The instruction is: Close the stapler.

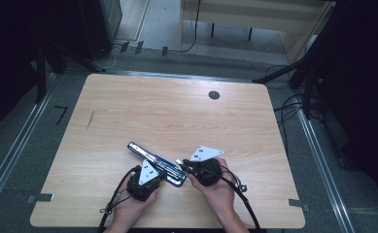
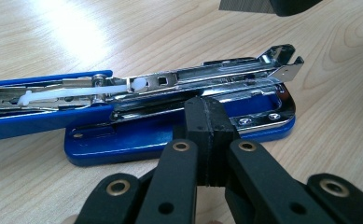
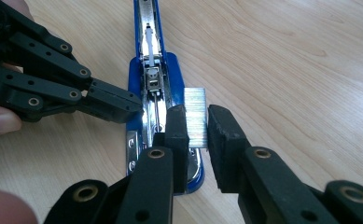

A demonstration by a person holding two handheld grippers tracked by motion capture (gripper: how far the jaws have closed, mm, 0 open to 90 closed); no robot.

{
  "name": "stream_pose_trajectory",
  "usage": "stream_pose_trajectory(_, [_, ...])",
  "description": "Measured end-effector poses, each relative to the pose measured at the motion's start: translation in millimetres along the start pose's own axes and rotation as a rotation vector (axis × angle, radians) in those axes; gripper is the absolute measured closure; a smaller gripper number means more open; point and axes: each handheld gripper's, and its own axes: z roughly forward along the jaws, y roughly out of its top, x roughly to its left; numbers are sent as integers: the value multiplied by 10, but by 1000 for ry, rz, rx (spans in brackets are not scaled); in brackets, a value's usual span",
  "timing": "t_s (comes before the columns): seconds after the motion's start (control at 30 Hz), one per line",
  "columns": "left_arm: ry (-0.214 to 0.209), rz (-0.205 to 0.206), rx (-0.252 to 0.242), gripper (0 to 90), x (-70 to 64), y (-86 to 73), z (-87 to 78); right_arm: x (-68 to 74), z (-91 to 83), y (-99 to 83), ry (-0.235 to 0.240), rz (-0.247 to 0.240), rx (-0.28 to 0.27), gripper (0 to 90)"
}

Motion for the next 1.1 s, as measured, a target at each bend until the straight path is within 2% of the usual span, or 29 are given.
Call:
stream_pose_trajectory(0.63, [1, 0, -1, 900, -1, 0, 1, 123, 122, 18, 32, -33, 21, 795])
stream_pose_trajectory(1.1, [3, 2, 1, 900, -4, 0, -1, 157, 187, 19, 37, -33, 44, 795])
